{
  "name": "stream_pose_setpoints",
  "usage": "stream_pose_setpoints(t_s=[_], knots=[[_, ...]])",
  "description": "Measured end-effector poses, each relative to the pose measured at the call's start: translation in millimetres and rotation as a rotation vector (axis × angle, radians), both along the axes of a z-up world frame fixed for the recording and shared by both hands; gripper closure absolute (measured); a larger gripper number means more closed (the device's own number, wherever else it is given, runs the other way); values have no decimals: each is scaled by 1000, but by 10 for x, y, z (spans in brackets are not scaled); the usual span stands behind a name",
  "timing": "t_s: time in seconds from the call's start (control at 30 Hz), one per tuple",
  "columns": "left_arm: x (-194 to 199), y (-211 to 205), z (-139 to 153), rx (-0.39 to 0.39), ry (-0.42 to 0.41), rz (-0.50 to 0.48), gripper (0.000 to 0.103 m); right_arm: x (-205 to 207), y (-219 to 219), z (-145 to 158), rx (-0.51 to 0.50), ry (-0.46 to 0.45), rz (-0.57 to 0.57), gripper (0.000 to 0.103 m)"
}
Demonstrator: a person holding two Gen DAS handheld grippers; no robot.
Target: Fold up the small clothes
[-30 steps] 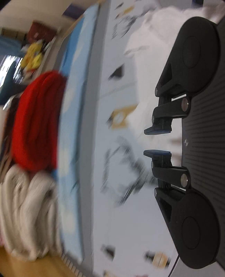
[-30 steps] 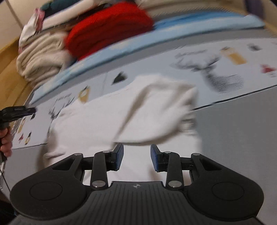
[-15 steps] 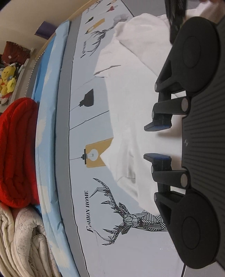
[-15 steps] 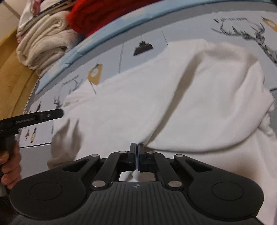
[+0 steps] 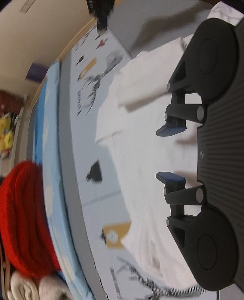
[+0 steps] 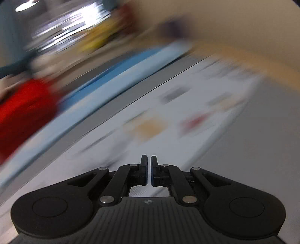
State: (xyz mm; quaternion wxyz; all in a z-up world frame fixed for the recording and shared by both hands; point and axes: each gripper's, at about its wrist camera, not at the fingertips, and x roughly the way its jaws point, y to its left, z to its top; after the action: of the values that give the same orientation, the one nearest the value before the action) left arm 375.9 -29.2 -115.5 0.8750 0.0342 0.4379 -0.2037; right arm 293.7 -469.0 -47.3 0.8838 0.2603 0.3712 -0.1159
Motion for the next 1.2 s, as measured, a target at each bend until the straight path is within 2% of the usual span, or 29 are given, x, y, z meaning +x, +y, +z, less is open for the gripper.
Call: stream_pose_setpoints(t_s=[0.03, 0.07, 0.13, 0.3, 0.37, 0.47, 0.5, 0.53, 0.57, 0.6, 0.7, 0.77, 0.8, 0.83, 0.9, 0.93, 1.0, 1.07, 1.1, 1.13, 1.17, 1.2], knots=[[-5, -58, -43, -13, 22, -21, 55, 67, 178, -120, 107, 23, 157, 91], [-12, -112, -93, -21, 45, -36, 53, 91, 331, -215, 161, 52, 242, 88], [-46, -227, -204, -18, 74, -80, 51, 78, 637, -371, 186, 114, 354, 80], [-130, -538, -424, 52, 70, -179, 41, -32, 1095, -561, 111, 267, 509, 61], [-142, -643, -494, 67, 70, -198, 41, -132, 1223, -652, 45, 330, 535, 60], [-130, -792, -580, 125, 53, -200, 42, -271, 1308, -746, -74, 368, 547, 59], [-113, -827, -605, 168, 44, -192, 47, -289, 1324, -760, -78, 366, 554, 64], [-105, -856, -611, 196, 32, -180, 62, -286, 1312, -763, -53, 352, 562, 90], [-82, -843, -583, 199, 27, -165, 89, -276, 1283, -749, -5, 337, 563, 100], [-50, -816, -544, 190, 36, -149, 98, -274, 1235, -701, 28, 312, 547, 100], [5, -637, -328, 157, 6, -75, 99, -247, 947, -308, 58, 146, 457, 100], [11, -443, -161, 153, -44, -27, 99, -187, 570, -79, 27, 55, 299, 100], [35, -305, -83, 158, -61, 12, 99, -167, 374, 8, -40, 31, 199, 100], [64, -144, -26, 161, -67, 55, 99, -154, 189, 76, -150, 28, 83, 100], [125, 334, 91, 174, -83, 172, 99, -174, -173, 103, -353, 68, -180, 100], [168, 617, 136, 200, -91, 248, 99, -188, -317, 79, -398, 85, -275, 99], [234, 1378, 190, 292, -76, 501, 99, -238, -543, 29, -435, 115, -433, 94], [162, 2291, 186, 455, -1, 905, 99, -251, -583, 10, -408, 108, -470, 93], [51, 2668, 203, 507, 24, 1087, 99, -251, -536, 29, -392, 85, -465, 90], [-48, 2923, 236, 512, 40, 1199, 98, -233, -458, 46, -375, 54, -443, 76], [-101, 3054, 281, 462, 45, 1223, 98, -196, -353, 41, -344, 22, -399, 68], [-116, 3051, 333, 397, 21, 1198, 97, -138, -229, 21, -301, -4, -334, 62]])
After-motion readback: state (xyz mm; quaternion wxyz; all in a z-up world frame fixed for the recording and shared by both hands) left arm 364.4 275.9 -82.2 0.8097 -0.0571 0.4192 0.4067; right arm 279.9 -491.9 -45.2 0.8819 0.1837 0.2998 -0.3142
